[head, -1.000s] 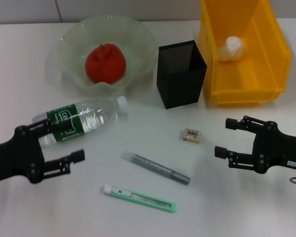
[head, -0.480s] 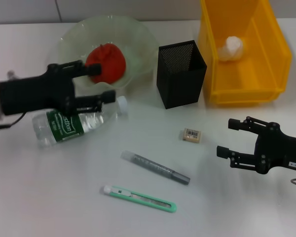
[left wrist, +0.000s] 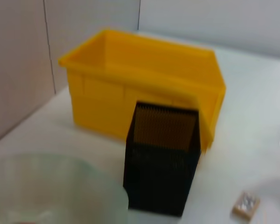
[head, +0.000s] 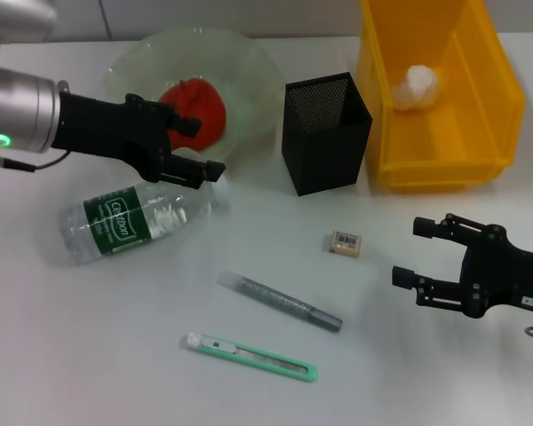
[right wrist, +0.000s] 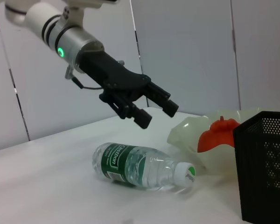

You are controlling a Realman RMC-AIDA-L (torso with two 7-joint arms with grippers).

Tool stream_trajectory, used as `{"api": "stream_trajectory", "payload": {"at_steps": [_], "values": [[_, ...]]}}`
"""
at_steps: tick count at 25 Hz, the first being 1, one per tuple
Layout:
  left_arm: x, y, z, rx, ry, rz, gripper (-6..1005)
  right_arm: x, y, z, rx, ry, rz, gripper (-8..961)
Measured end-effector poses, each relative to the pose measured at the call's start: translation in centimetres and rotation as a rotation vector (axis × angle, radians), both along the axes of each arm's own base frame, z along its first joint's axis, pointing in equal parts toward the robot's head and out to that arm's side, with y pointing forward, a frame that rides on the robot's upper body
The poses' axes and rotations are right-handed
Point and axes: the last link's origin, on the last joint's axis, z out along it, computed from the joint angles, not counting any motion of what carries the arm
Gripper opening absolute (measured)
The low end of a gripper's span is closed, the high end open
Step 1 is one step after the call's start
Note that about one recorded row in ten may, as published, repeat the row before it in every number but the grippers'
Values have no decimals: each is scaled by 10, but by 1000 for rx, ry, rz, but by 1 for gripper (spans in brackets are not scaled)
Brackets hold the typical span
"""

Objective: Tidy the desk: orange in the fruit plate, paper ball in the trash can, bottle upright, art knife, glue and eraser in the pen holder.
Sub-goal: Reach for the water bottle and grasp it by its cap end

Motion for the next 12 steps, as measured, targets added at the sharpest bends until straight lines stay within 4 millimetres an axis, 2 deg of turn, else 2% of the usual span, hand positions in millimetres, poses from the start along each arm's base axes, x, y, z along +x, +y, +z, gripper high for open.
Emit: {"api": "stream_trajectory", "payload": {"at_steps": [7, 12], "values": [[22, 1, -5, -67, 190, 10, 798, 0, 1, 1, 13, 3, -2, 808], [27, 1, -13, -99, 276, 31, 798, 0, 1, 1, 16, 0, -3, 809]]}}
